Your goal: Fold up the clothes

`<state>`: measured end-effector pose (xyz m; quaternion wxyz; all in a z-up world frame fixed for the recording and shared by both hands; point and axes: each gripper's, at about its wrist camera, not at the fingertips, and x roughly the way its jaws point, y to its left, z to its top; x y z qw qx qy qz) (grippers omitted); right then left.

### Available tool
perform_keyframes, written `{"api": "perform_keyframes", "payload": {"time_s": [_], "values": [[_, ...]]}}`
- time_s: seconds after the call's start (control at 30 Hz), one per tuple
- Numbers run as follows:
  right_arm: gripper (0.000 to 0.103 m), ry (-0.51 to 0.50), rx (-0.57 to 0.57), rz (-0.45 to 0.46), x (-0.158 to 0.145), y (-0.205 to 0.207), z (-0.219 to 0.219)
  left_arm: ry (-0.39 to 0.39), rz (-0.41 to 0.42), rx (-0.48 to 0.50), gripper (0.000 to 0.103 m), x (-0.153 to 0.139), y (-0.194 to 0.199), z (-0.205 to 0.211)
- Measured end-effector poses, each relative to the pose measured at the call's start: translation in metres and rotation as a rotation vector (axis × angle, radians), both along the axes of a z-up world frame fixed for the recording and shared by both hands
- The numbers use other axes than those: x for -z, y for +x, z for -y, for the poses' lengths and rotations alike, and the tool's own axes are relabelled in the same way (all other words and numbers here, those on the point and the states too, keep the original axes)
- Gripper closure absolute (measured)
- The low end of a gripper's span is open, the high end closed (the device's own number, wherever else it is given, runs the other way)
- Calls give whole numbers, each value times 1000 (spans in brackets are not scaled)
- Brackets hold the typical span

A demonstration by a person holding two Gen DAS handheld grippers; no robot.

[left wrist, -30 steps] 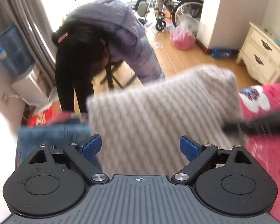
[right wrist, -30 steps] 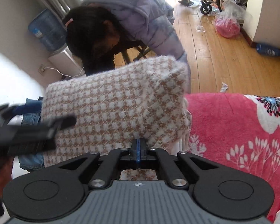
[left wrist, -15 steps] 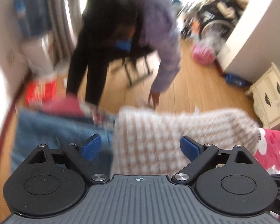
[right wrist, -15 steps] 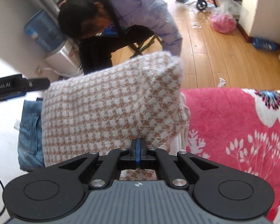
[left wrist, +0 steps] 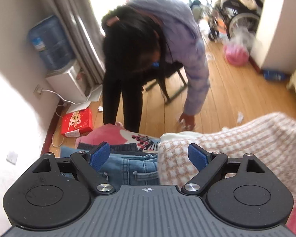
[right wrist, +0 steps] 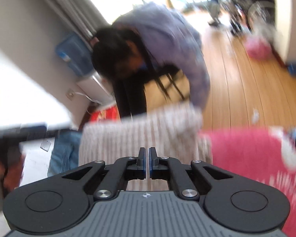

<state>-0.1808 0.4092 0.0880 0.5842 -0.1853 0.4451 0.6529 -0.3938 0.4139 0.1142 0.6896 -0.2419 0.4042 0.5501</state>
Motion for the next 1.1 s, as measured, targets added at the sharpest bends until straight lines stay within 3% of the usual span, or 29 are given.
{"api": "perform_keyframes", "payload": {"time_s": [0.1, 0.17, 0.3, 0.47, 0.57, 0.6, 0.67, 0.73, 0.83, 1.0, 1.1], "values": [[98, -10, -31, 63, 6, 3, -25, 23, -2, -9, 14, -13, 2, 21], [103, -48, -18, 61, 15, 10, -20, 28, -18, -16, 14, -16, 5, 38], [102, -124, 6, 58, 34, 24, -11, 23, -10, -78, 14, -27, 3, 72], [100, 33, -75, 71, 4, 3, -2, 13, 4, -82, 14, -31, 6, 98], [100, -24, -67, 97, 39, -5, -16, -45, 5, -18, 18, -15, 18, 103], [103, -59, -30, 74, 56, 1, -17, -61, 0, 10, 19, -9, 22, 105], [103, -88, 86, -70, 72, 31, -4, -87, -10, 45, 20, 3, 27, 110], [103, -86, 138, -127, 62, 51, 13, -120, -28, 64, 20, 10, 28, 117], [98, -73, 129, -94, 37, 61, 42, -138, -45, 92, 20, 11, 25, 126], [98, -84, -11, -5, 4, 44, 79, -122, -87, 74, 20, 2, 18, 142], [98, -50, -119, 50, -17, 21, 88, -97, -80, 4, 20, -9, 12, 153]]}}
